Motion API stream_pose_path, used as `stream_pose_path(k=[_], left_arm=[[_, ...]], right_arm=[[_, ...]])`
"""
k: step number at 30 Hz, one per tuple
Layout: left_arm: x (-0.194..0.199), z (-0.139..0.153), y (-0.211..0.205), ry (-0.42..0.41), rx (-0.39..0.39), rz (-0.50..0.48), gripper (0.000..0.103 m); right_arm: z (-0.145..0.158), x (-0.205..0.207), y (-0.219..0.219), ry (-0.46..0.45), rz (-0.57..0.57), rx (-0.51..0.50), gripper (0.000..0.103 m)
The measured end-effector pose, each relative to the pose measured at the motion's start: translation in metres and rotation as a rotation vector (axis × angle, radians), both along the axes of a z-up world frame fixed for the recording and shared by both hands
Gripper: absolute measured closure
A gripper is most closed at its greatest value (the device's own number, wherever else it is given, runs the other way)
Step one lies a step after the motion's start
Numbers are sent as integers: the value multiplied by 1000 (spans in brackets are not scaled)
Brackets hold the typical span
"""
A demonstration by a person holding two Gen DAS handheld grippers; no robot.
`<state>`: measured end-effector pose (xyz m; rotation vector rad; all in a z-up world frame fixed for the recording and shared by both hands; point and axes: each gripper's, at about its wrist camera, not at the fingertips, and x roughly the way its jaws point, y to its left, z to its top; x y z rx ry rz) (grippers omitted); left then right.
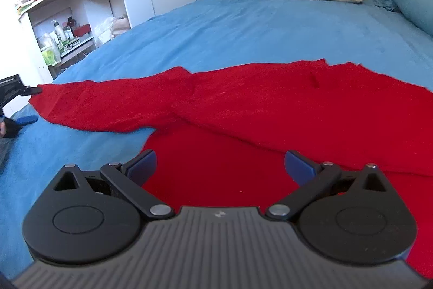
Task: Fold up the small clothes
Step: 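Close the left gripper on the sleeve cuff and lift it, then lay the held sleeve across the sweater body and open the left gripper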
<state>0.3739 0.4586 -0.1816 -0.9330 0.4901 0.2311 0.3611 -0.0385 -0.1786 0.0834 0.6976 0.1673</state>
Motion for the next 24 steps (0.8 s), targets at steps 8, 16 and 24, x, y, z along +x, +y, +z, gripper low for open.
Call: stream_pose_path(k=[8,16,24], left_arm=[[3,-6,11,34,-1,36,99],[19,66,-38,-18,203,-58,99],[69,164,-209,-175,395,-366,99]], right_arm=[[-7,14,17,-8,10,6,0],[3,14,3,-22,-29,7,0],[28,5,-51,-60,-117,1,0]])
